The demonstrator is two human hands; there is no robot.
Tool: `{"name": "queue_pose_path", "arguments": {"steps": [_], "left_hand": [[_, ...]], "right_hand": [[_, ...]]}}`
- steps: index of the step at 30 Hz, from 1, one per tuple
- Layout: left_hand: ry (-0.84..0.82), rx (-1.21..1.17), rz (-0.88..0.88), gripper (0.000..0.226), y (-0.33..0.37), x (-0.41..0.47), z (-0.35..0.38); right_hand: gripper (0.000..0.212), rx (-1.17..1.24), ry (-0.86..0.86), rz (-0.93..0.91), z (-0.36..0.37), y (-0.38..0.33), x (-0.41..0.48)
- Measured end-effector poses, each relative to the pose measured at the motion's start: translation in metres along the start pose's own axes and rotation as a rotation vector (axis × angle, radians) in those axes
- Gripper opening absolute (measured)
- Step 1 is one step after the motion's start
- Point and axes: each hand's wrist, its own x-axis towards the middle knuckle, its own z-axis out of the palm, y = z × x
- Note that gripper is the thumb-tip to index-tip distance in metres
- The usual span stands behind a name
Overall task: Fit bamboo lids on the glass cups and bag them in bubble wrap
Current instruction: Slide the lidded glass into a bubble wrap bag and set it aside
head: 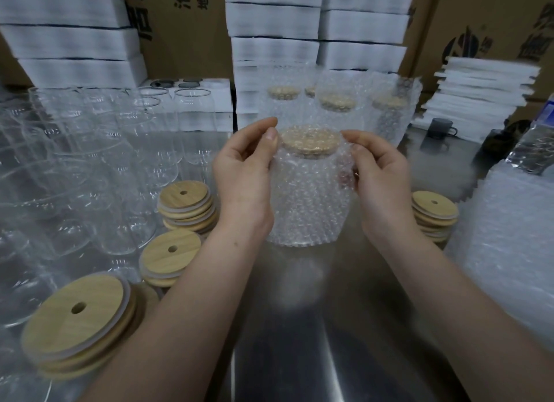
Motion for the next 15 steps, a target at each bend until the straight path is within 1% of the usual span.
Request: {"name": "queue_pose_path", "arguments": {"steps": [4, 7, 9, 10, 11, 13, 15], "left_hand": [[0.020, 0.042, -0.023, 0.019, -0.003, -0.001, -0.002], [0.030, 0.061, -0.030, 0.021, -0.006, -0.001, -0.003], [0.032, 0.074, -0.026, 0.020, -0.007, -0.001, -0.004], [0.029, 0.093, -0.011, 0.018, -0.008, 0.000, -0.004], [0.022, 0.132, 0.017, 0.016, -0.008, -0.001, -0.005], [0.004, 0.225, 0.098, 0.013, -0.011, -0.003, -0.006], [0.006, 0.263, 0.150, 0.012, -0.013, -0.007, -0.005]], "right_hand": [[0.023, -0.138, -0.017, -0.088, -0.002, 0.004, 0.000], [0.022, -0.260, -0.045, -0.201, -0.002, 0.005, -0.001], [0.024, -0.346, -0.074, -0.283, -0.002, 0.005, -0.003], [0.029, -0.377, -0.084, -0.308, -0.001, 0.005, -0.005], [0.038, -0.409, -0.089, -0.314, 0.000, 0.004, -0.005], [0.060, -0.510, -0.091, -0.305, 0.002, 0.003, -0.006], [0.079, -0.622, -0.105, -0.286, 0.003, 0.001, -0.008]]}}
